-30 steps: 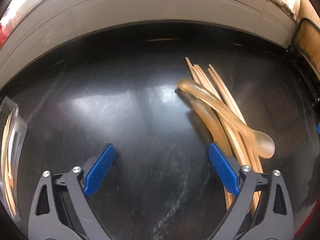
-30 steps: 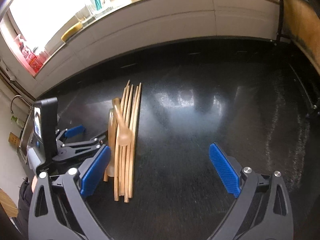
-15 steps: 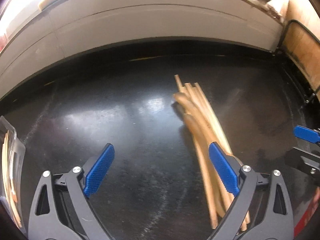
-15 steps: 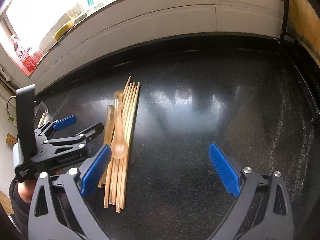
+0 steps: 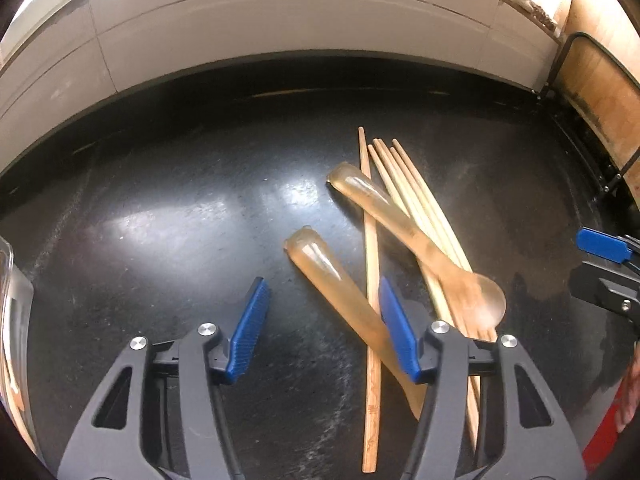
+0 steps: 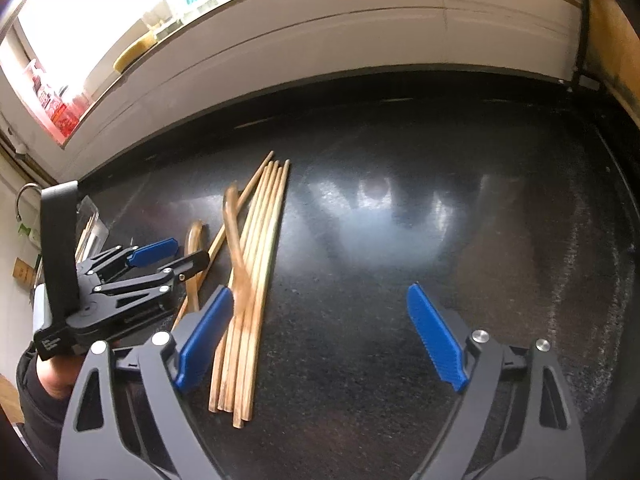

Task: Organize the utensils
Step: 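Grasp a wooden spoon with the left tool while the right tool grasps a chopstick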

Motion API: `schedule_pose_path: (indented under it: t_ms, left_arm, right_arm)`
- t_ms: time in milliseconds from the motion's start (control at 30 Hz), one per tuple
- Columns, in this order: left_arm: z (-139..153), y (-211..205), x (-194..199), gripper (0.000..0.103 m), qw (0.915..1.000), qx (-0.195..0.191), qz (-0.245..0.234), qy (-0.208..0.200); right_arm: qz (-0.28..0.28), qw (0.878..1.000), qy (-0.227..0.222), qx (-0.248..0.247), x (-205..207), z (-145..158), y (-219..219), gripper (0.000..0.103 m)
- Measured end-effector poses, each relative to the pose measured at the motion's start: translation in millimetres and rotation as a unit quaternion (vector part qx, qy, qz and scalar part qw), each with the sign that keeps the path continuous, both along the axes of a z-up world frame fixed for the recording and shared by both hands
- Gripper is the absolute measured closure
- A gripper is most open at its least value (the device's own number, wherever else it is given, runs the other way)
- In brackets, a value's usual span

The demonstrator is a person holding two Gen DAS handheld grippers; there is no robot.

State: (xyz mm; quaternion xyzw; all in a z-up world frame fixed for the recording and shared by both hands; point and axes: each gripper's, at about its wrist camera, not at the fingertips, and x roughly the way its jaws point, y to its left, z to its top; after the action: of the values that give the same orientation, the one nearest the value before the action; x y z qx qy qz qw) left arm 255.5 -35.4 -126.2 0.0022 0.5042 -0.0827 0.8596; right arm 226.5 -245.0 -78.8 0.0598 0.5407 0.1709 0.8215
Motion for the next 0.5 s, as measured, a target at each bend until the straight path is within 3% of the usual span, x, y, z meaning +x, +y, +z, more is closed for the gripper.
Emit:
schedule_pose_path:
  t_ms: [133, 267, 500]
  left_arm:
    - [1, 17, 2, 0.062, 0.9989, -0.046, -0.003, 0.007]
    - [0, 18, 3, 0.08, 0.9991, -0.04, -0.006, 0.013]
    - [5, 20, -6, 0.089, 0.9984, -0.055, 0.01, 0.007]
  right_arm:
    - [0.001, 1.0, -0.001, 0.0, 2, 0, 3, 0.017]
    - [0.001, 1.0, 0.0, -0.004, 3, -3, 8, 0.017]
    - [0.017, 0.998, -0.008, -0.057, 8, -21, 37, 0.039]
